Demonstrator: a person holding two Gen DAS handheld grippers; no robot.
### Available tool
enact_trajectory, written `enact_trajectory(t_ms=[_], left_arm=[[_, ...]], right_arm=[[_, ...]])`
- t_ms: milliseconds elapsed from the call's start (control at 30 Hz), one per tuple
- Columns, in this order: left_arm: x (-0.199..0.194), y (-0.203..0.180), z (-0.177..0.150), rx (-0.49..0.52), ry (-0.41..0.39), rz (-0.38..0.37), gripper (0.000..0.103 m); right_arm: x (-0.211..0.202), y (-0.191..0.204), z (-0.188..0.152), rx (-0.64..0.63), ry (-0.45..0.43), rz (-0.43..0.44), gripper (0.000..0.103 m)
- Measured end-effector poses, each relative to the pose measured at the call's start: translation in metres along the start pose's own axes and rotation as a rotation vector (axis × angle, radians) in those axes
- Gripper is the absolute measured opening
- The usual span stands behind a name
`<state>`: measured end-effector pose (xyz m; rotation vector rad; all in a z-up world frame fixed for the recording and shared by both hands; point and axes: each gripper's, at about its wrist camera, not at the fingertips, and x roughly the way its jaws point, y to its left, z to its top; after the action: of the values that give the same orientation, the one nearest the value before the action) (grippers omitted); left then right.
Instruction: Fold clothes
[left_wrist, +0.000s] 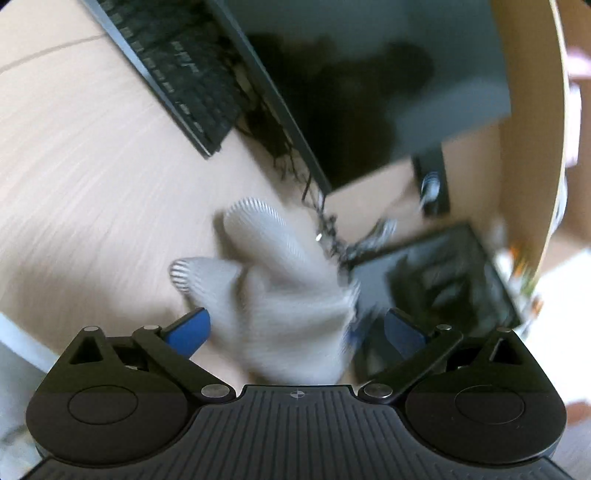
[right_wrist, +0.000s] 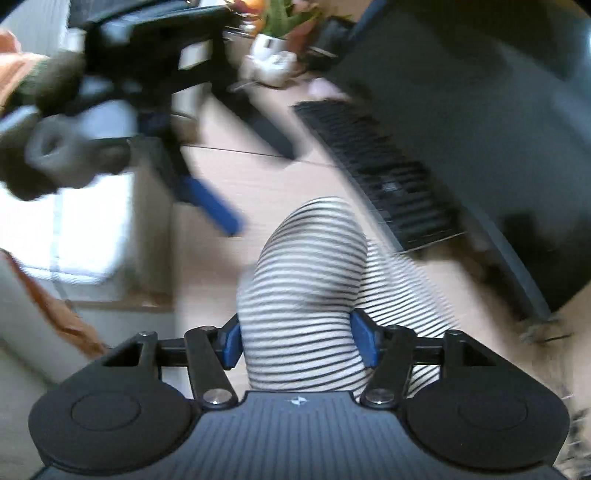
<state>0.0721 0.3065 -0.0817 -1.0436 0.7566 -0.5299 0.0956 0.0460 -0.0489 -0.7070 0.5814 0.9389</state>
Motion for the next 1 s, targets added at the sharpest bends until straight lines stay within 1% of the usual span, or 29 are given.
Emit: enact_trajectory(t_ms=[33,100,167,200,233,267,300,333,367,400,433,533,567,633,700,733,767,800,833,933,1000], left_arm=[[0.004,-0.001,0.002,-0.024,0.007,0.010,0.103],[0.019,-0.007,0.009,-0.030,0.045,0.051,0.103],[0.033,-0.011,0.013,-0.001,0.088,0.113,0.103],[0.040,-0.014,0.014,0.031,0.108,0.163,0.103],[0.048,-0.017,0.014,0.061,0.127,0.212,0.103],[0.049,-0.017,0.014,0.086,0.144,0.249,0.103],[0.051,-0.018,0.013,0.109,0.161,0.284,0.103],[0.055,-0.017,0.013,0.113,0.170,0.301,0.103],[0.056,-0.013,0.013,0.108,0.179,0.305,0.103],[0.056,-0.009,0.012,0.099,0.187,0.301,0.103],[0.059,-0.008,0.012,0.093,0.193,0.294,0.103],[0.071,-0.007,0.011,0.106,0.215,0.274,0.103],[0.075,-0.009,0.012,0.114,0.219,0.266,0.103],[0.082,-0.011,0.012,0.121,0.223,0.248,0.103],[0.090,-0.012,0.014,0.122,0.228,0.228,0.103],[0.094,-0.013,0.015,0.121,0.230,0.221,0.103],[0.100,-0.014,0.016,0.121,0.231,0.214,0.103],[0.106,-0.016,0.018,0.126,0.231,0.204,0.103],[0.115,-0.021,0.021,0.135,0.229,0.187,0.102],[0.141,-0.049,0.027,0.212,0.220,0.111,0.102],[0.147,-0.065,0.026,0.300,0.231,0.087,0.102]], right_arm=[[-0.001,0.003,0.002,0.021,0.004,0.048,0.062],[-0.007,0.002,0.001,0.089,0.004,0.151,0.062],[-0.019,-0.003,0.003,0.151,-0.015,0.201,0.059],[-0.028,-0.011,0.003,0.181,-0.030,0.195,0.059],[-0.041,-0.023,0.002,0.226,-0.050,0.161,0.059],[-0.054,-0.036,0.001,0.273,-0.070,0.125,0.062],[-0.068,-0.053,-0.003,0.345,-0.092,0.074,0.068],[-0.079,-0.073,-0.013,0.452,-0.105,0.027,0.073],[-0.089,-0.094,-0.023,0.560,-0.118,-0.021,0.080],[-0.099,-0.114,-0.034,0.668,-0.131,-0.068,0.081],[-0.102,-0.130,-0.052,0.792,-0.116,-0.088,0.081],[-0.081,-0.149,-0.098,1.067,-0.060,-0.032,0.081],[-0.070,-0.145,-0.109,1.123,-0.042,0.011,0.081],[-0.046,-0.132,-0.123,1.190,-0.006,0.088,0.081],[-0.021,-0.122,-0.136,1.259,0.006,0.159,0.081],[-0.017,-0.124,-0.137,1.277,-0.019,0.194,0.080],[-0.013,-0.127,-0.138,1.296,-0.044,0.230,0.066],[-0.009,-0.129,-0.139,1.312,-0.069,0.265,0.057],[-0.013,-0.136,-0.133,1.268,-0.084,0.241,0.056],[-0.040,-0.150,-0.100,0.993,-0.140,0.092,0.053],[-0.055,-0.144,-0.071,0.717,-0.163,-0.025,0.053]])
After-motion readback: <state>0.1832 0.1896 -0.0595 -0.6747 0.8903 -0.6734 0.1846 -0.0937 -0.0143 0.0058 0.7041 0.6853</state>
